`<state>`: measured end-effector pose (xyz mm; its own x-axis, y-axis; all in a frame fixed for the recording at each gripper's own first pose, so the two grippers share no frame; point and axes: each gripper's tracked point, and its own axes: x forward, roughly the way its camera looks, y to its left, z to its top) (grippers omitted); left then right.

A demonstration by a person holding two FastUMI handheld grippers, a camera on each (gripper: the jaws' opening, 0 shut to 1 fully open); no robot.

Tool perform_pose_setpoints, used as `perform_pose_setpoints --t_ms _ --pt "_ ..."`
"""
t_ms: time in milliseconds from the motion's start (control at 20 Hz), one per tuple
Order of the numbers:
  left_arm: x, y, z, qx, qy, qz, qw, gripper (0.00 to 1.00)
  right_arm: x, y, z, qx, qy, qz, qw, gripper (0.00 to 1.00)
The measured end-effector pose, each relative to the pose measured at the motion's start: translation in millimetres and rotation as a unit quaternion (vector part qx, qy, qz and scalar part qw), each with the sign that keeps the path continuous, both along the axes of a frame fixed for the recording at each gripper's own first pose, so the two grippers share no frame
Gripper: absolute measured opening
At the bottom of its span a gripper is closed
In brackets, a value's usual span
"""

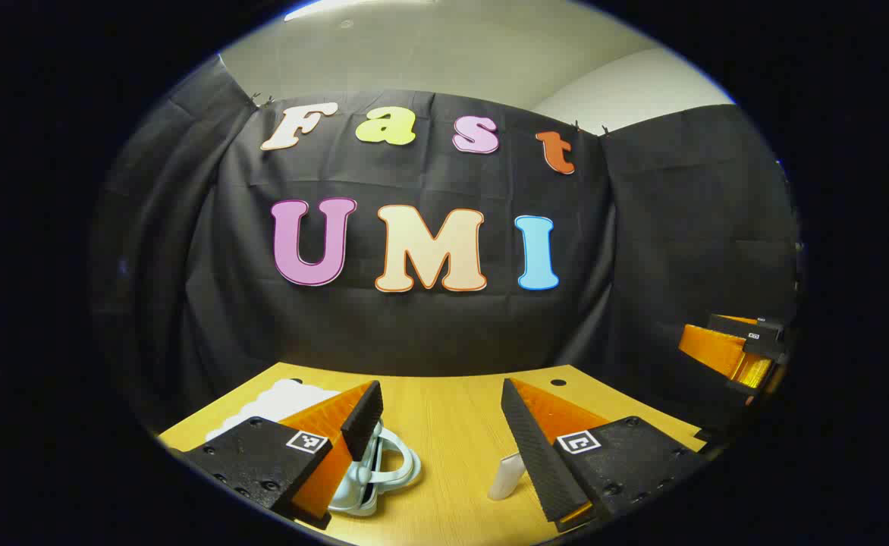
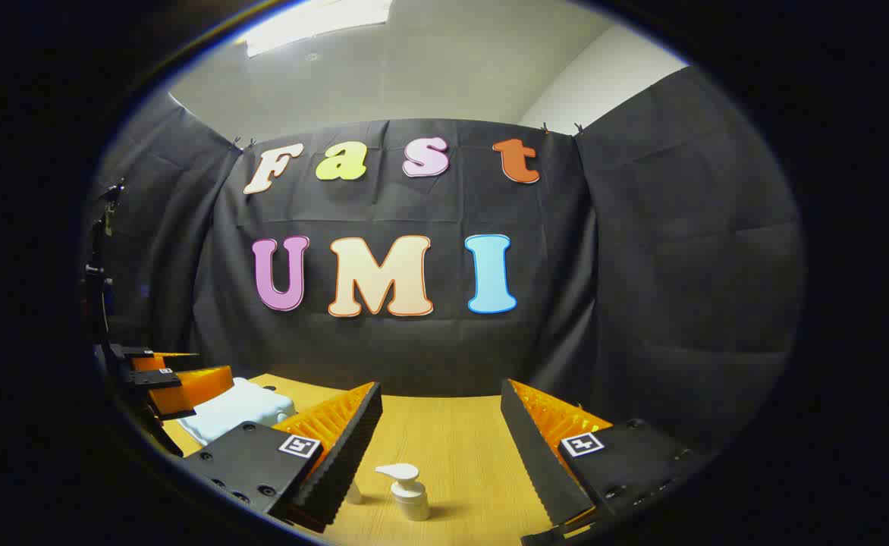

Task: First open the suitcase, pack the skin care products into it, and then close the suitcase.

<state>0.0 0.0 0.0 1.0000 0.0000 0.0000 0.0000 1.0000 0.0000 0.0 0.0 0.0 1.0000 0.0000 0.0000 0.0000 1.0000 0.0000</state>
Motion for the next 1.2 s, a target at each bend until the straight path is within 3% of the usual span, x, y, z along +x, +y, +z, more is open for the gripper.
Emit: perform_pose_setpoints --t_ms 450,650,700,1200 --pt "18.9 25.6 -28.7 -0.004 0.052 0.015 0.999 0.94 4.1 10.2 -11.5 -0.008 0.014 0.016 1.000 0.99" --pt "42.3 35.0 -52.0 -0.012 0.100 0.010 0.995 0.93 9.3 21.2 -19.4 -0.016 0.024 0.025 0.999 0.95" --pt "49.9 35.5 -56.9 -0.013 0.113 0.006 0.993 0.94 9.7 23.8 -20.7 -0.018 0.026 0.027 0.999 0.99" --pt "120.9 28.5 -123.2 -0.061 0.264 -0.012 0.963 0.95 7.1 31.3 -25.4 -0.033 0.030 0.031 0.999 1.00"
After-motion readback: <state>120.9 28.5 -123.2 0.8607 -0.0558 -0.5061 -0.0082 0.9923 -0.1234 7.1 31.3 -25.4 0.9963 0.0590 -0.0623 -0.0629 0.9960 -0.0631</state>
